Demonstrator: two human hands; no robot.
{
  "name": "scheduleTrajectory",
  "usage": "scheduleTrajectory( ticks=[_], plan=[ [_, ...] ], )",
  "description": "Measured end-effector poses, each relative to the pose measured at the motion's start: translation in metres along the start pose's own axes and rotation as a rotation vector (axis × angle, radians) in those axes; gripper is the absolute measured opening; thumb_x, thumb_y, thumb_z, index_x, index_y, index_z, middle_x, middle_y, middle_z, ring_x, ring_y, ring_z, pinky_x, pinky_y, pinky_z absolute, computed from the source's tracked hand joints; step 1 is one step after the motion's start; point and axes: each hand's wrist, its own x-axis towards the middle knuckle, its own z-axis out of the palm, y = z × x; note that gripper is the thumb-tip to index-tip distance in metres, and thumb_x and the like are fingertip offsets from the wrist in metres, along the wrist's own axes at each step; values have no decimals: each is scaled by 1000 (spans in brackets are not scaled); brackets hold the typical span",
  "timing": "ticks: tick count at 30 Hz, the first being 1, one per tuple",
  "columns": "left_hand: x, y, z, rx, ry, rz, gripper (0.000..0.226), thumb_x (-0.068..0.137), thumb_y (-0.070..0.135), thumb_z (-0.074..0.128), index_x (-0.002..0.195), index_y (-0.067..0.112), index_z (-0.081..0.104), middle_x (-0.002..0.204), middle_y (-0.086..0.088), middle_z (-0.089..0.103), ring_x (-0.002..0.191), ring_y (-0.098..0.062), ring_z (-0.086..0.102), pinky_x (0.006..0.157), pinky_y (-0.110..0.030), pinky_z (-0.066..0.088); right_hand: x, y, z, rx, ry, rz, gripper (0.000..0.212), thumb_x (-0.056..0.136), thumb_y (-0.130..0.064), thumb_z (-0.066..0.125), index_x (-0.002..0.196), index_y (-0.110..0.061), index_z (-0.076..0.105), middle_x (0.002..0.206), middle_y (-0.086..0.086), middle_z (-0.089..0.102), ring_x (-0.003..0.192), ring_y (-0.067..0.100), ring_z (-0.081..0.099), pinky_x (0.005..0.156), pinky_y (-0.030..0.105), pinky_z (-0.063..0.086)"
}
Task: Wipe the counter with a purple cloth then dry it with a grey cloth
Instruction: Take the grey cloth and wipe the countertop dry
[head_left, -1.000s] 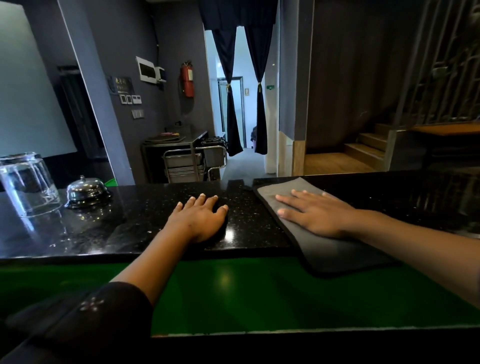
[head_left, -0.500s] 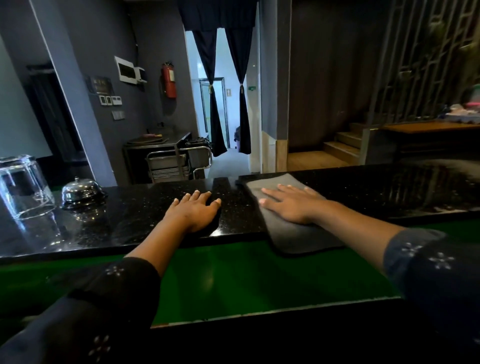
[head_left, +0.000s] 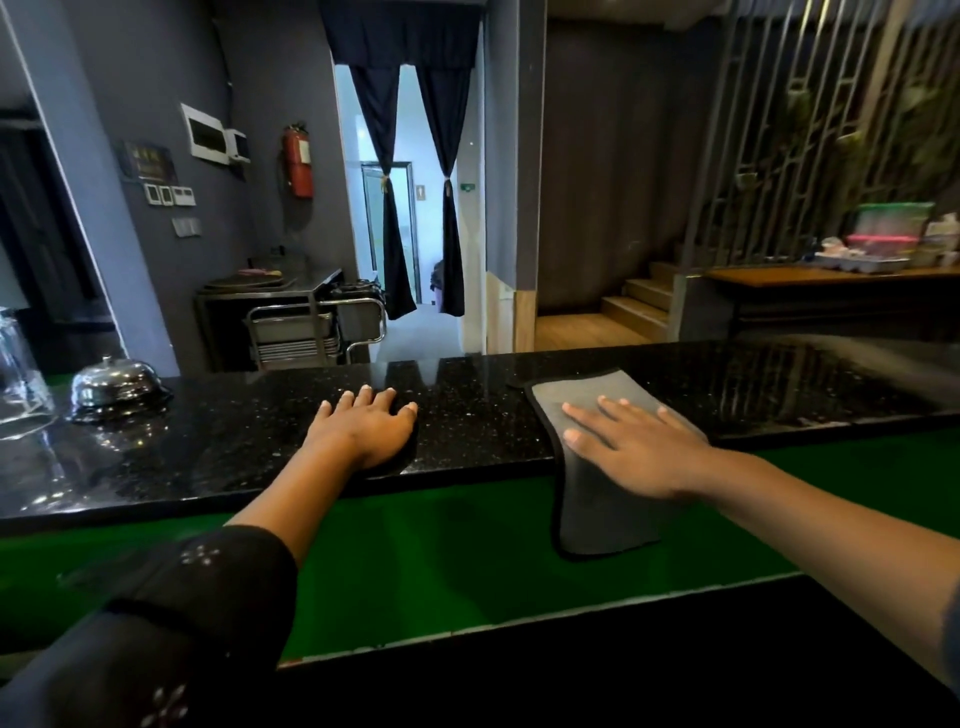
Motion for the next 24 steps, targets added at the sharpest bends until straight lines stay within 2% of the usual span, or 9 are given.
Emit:
scheduleTrajectory(
  ticks=[10, 13, 16, 20, 24],
  plan=[
    [1, 6, 3, 17, 4, -27, 61, 97, 54, 15, 152, 27, 9, 160, -4, 2, 147, -24, -1, 118, -47, -1, 70, -26, -11, 61, -12, 40, 66, 92, -68, 9, 152, -41, 4, 163, 6, -3, 149, 27, -2, 117, 55, -4],
    [2, 7, 2, 34, 14, -32, 61, 97, 55, 16, 151, 30, 11, 160, -1, 4, 147, -22, 2, 118, -46, 1, 84, -54, -6, 67, -5, -45, 68, 92, -67, 9, 153, -37, 3, 162, 12, -4, 149, 32, -5, 115, 59, -7],
    [4, 5, 1, 32, 3, -32, 60, 97, 56, 18, 151, 31, 14, 160, 0, 6, 147, -20, 5, 118, -46, 4, 76, -63, -4, 66, -35, -178, 69, 92, -69, 10, 153, -38, 4, 163, 10, -3, 149, 30, -4, 116, 58, -7],
    [3, 3, -1, 48, 0, -38, 59, 97, 55, 19, 150, 30, 15, 160, -1, 8, 147, -20, 7, 118, -45, 4, 62, -21, -7, 63, -60, -275, 66, 92, -70, 11, 152, -43, 5, 163, 0, 0, 149, 22, -1, 118, 52, -4],
    [-3, 8, -2, 55, 5, -81, 57, 97, 55, 20, 149, 33, 18, 160, 1, 11, 147, -20, 8, 117, -49, 3, 63, 75, -15, 50, -15, -129, 65, 91, -71, 11, 151, -45, 7, 163, -3, 4, 149, 19, 4, 118, 51, 2]
  ],
)
